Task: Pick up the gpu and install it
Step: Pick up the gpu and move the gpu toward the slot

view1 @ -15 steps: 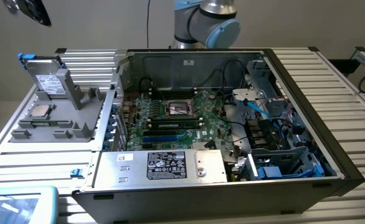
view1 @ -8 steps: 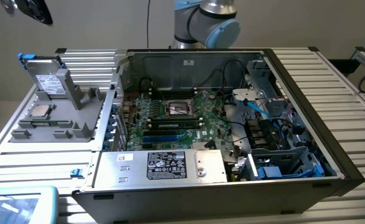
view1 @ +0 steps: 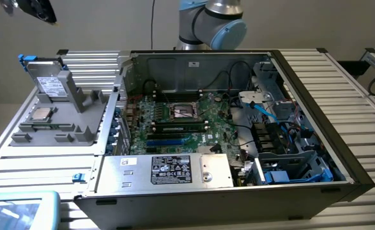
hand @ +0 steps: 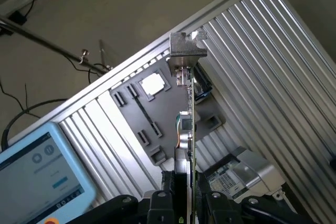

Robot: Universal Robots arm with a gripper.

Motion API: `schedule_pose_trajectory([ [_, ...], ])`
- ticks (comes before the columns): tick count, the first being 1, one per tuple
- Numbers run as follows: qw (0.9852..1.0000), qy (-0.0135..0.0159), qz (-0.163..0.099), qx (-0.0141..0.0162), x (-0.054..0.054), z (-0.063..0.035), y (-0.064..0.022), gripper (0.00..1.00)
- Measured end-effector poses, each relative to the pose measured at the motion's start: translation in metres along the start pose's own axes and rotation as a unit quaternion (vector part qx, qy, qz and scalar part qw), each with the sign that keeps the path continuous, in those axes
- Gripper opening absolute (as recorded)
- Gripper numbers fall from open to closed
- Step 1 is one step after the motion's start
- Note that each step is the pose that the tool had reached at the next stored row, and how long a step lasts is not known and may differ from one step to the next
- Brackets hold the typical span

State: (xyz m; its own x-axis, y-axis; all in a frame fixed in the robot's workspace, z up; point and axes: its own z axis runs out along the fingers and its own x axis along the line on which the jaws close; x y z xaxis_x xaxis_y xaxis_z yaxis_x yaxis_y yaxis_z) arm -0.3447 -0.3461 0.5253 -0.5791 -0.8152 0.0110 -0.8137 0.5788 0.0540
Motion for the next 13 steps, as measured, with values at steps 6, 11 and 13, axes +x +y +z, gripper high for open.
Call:
schedule_pose_trajectory([
  [6,0.9997,0.0011,-0.023,0.0002,-0.0011,-0.0036,-0.0003,0.27],
  [11,0.9978,0.0035,-0.066,0.0006,-0.0012,-0.0046,-0.0004,0.27],
  [13,0.9964,0.0045,-0.085,0.0008,-0.0012,-0.0046,-0.0003,0.27],
])
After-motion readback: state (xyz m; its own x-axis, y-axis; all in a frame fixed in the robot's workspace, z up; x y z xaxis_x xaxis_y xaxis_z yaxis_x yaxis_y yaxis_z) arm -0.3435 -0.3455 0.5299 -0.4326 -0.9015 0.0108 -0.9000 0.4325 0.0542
